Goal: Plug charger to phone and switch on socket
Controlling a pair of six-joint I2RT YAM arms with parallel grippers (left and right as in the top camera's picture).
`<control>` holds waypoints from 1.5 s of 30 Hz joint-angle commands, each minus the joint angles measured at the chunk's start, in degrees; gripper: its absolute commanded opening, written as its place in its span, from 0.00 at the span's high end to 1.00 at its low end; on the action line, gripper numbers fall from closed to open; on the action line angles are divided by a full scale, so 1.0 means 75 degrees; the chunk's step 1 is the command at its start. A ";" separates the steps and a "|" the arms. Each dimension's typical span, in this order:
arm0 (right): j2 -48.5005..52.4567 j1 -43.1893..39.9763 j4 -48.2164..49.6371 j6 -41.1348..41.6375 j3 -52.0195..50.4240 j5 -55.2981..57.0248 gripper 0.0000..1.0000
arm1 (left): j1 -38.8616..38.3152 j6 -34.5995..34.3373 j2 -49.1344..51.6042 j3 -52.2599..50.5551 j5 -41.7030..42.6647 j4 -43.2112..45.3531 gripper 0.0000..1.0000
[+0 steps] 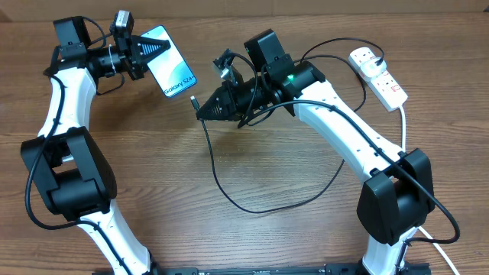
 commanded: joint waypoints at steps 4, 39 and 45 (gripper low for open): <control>-0.0149 0.0006 0.0189 0.0067 0.0058 -0.0064 0.96 | -0.0245 -0.0265 -0.0050 0.0117 0.0361 0.0009 0.96; -0.0146 -0.0012 0.0160 0.0221 0.0055 0.0428 0.96 | -0.0560 -0.0344 -0.0050 0.0117 0.0370 -0.0055 0.96; -0.0146 -0.0085 0.0157 0.0201 0.0055 0.0484 0.96 | -0.0560 -0.0338 -0.0050 0.0117 0.0367 -0.0052 0.96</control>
